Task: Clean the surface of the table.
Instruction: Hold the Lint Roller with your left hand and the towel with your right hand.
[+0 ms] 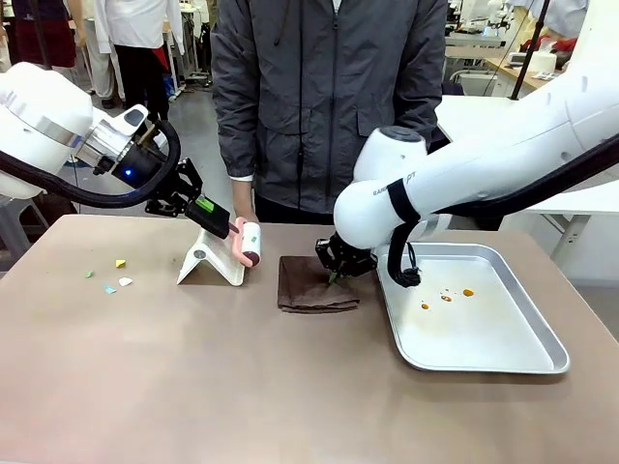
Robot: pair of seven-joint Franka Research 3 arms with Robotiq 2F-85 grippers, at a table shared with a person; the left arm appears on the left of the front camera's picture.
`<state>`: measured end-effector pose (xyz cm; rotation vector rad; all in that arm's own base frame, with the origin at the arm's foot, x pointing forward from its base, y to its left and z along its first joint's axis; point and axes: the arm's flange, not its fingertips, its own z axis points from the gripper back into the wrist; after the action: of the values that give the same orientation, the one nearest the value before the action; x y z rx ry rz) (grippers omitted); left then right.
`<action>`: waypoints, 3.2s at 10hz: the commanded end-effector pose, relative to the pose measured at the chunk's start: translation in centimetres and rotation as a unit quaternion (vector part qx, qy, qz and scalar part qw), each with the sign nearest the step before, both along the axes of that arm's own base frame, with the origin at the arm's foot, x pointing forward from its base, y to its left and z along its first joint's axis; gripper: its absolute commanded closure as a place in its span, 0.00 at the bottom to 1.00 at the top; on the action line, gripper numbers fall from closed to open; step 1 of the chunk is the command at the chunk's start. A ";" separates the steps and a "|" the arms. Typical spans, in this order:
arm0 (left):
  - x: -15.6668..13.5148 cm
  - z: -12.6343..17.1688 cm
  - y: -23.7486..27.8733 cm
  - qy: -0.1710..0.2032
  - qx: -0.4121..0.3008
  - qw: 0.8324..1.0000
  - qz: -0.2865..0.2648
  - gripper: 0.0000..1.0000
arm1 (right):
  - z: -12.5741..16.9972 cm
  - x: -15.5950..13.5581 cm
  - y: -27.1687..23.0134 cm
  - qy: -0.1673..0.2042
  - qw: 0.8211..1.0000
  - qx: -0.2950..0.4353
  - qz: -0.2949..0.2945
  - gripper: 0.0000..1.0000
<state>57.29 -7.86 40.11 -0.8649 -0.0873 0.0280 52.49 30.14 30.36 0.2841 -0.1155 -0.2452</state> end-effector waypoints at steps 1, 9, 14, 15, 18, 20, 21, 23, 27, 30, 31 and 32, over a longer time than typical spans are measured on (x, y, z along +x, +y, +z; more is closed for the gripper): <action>-1.3 1.1 0.7 -0.022 -0.056 0.997 -0.038 1.00 | 1.2 -3.0 -4.9 -0.008 0.989 0.146 -0.011 1.00; -15.5 7.2 12.8 -0.143 -0.175 0.966 -0.127 0.80 | 7.1 -14.1 -15.8 -0.036 0.824 0.553 0.118 1.00; -24.7 3.9 19.5 -0.209 -0.203 0.957 -0.013 0.80 | 9.9 -22.4 -25.2 -0.142 0.827 0.543 0.029 1.00; -25.4 3.3 20.8 -0.188 -0.213 0.958 0.026 0.80 | 10.7 -23.8 -27.3 -0.154 0.830 0.536 0.012 1.00; -27.3 2.6 28.9 -0.141 -0.214 0.965 0.046 0.80 | 10.1 -26.7 -34.6 -0.181 0.827 0.528 -0.071 1.00; -28.3 2.7 34.2 -0.133 -0.157 0.978 0.015 0.80 | 8.0 -27.6 -38.5 -0.186 0.803 0.560 -0.084 1.00; -28.7 2.5 36.5 -0.144 -0.167 0.975 0.021 0.80 | 6.9 -27.9 -39.6 -0.192 0.790 0.576 -0.090 1.00; -28.5 1.4 38.8 -0.135 -0.182 0.973 0.039 0.80 | 4.9 -28.7 -41.0 -0.220 0.775 0.575 -0.140 1.00; -28.7 1.2 38.6 -0.133 -0.167 0.976 0.049 0.80 | 6.2 -22.5 -48.4 -0.208 0.782 0.570 -0.146 1.00; -28.7 1.2 38.6 -0.133 -0.167 0.976 0.049 0.80 | 6.2 -22.5 -48.4 -0.208 0.782 0.570 -0.146 1.00; -28.7 1.2 38.6 -0.133 -0.167 0.976 0.049 0.80 | 6.2 -22.5 -48.4 -0.208 0.782 0.570 -0.146 1.00; -28.7 1.2 38.6 -0.133 -0.167 0.976 0.049 0.80 | 6.2 -22.5 -48.4 -0.208 0.782 0.570 -0.146 1.00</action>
<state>28.94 30.94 40.98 -1.1986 -0.3903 0.0246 29.98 -18.50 35.74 1.5473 -0.4725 -0.5401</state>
